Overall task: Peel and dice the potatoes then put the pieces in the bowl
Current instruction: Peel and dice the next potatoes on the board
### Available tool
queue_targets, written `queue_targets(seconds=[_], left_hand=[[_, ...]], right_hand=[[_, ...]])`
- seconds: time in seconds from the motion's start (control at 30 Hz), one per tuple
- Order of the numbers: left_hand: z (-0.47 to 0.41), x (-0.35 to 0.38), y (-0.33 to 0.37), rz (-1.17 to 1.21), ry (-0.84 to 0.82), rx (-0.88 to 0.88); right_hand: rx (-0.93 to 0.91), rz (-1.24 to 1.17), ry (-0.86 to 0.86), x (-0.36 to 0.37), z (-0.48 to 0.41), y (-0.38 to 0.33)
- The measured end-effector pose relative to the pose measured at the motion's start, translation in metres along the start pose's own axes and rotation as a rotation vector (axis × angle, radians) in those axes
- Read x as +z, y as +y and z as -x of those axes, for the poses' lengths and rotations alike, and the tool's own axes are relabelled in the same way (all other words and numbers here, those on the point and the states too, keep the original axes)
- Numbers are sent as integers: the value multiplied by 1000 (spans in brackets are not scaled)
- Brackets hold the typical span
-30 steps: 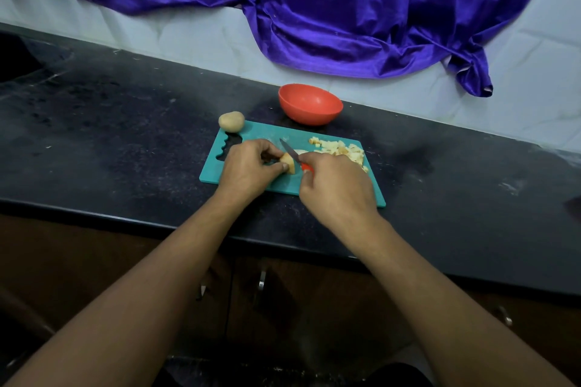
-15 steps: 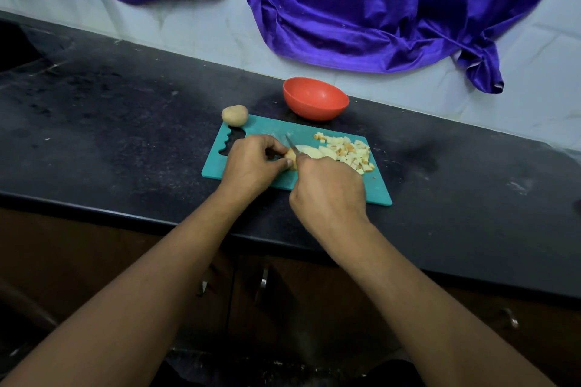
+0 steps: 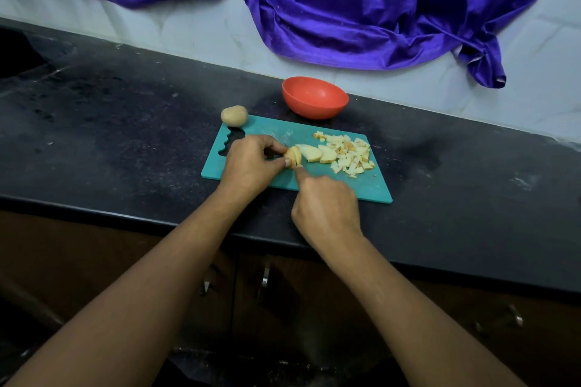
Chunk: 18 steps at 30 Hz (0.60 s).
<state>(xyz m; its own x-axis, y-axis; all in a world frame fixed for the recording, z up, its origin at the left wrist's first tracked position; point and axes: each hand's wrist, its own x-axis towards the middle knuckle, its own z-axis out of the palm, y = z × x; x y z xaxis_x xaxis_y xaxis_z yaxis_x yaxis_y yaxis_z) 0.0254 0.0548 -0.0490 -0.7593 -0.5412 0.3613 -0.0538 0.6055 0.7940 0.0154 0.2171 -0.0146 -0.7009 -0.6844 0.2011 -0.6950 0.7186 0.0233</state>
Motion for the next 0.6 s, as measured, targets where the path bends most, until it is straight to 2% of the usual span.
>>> queue_targets(seconds=[0.13, 0.2, 0.33, 0.4, 0.47, 0.6], left_hand=[[1, -1, 2, -9, -8, -5], [2, -2, 3, -15, -16, -11], [2, -2, 4, -7, -10, -31], [3, -1, 4, -5, -5, -34], [4, -2, 5, -8, -3, -30], [5, -3, 6, -12, -9, -24]], right_hand=[[12, -93, 35, 3, 9, 14], [97, -284, 77, 5, 7, 26], [289, -656, -13, 2, -7, 42], [322, -741, -6, -4, -9, 45], [293, -698, 43, -12, -8, 44], [175, -405, 89, -31, -3, 30]])
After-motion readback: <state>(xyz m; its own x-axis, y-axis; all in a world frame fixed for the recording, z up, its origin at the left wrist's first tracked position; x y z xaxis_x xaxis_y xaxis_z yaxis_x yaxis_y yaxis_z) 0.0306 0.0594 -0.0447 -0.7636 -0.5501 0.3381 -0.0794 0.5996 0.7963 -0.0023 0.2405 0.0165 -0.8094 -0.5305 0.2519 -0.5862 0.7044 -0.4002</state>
